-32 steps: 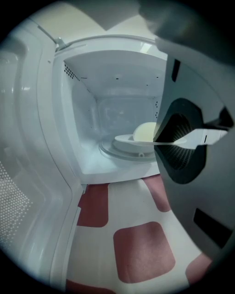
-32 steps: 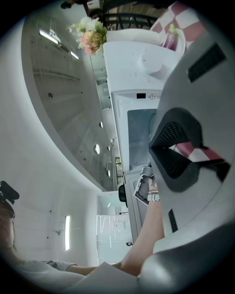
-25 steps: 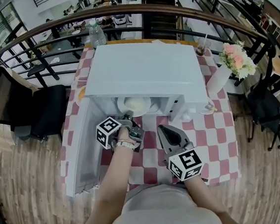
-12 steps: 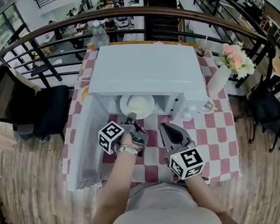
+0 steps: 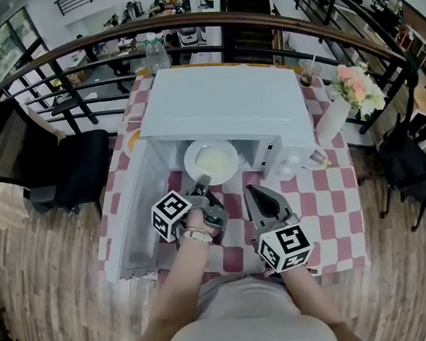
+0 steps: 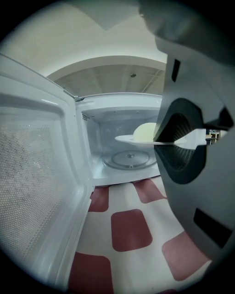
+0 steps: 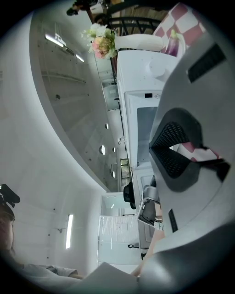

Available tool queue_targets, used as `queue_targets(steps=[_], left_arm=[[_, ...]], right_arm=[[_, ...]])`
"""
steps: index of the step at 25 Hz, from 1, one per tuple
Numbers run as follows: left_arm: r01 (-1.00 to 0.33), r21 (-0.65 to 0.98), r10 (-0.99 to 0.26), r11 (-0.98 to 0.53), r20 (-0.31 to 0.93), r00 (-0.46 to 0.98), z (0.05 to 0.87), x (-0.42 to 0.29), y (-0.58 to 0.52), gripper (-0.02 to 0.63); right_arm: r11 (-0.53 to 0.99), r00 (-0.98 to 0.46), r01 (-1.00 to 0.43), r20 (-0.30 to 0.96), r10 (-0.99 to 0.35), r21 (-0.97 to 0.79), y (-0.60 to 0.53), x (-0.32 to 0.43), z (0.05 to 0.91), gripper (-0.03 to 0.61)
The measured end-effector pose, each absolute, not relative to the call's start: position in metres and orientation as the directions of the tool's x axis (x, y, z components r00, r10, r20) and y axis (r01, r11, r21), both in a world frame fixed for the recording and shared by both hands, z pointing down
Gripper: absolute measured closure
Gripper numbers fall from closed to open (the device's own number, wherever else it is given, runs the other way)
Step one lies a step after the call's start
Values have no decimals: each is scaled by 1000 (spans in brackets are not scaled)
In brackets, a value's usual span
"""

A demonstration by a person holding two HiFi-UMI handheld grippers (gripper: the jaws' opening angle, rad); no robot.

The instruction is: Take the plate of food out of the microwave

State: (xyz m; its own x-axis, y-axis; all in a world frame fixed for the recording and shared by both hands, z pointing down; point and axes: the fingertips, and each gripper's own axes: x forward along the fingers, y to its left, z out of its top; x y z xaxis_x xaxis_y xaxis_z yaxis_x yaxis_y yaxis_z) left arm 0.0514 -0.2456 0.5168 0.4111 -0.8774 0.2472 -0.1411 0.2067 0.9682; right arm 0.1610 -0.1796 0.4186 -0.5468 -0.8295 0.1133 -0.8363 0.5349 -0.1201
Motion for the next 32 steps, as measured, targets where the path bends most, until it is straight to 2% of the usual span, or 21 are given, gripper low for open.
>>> queue_targets(steps=[21,32], left_arm=[[-104,986,-901,133,164,403,492,50,-185,600],[-141,985,-905,98,147,398,475,52,-156,600]], right_arm=[[528,-538,-842,85,-839,-115,-153,146,409,555],[508,-520,-853,95,-849,-123,-148,148,411,555]])
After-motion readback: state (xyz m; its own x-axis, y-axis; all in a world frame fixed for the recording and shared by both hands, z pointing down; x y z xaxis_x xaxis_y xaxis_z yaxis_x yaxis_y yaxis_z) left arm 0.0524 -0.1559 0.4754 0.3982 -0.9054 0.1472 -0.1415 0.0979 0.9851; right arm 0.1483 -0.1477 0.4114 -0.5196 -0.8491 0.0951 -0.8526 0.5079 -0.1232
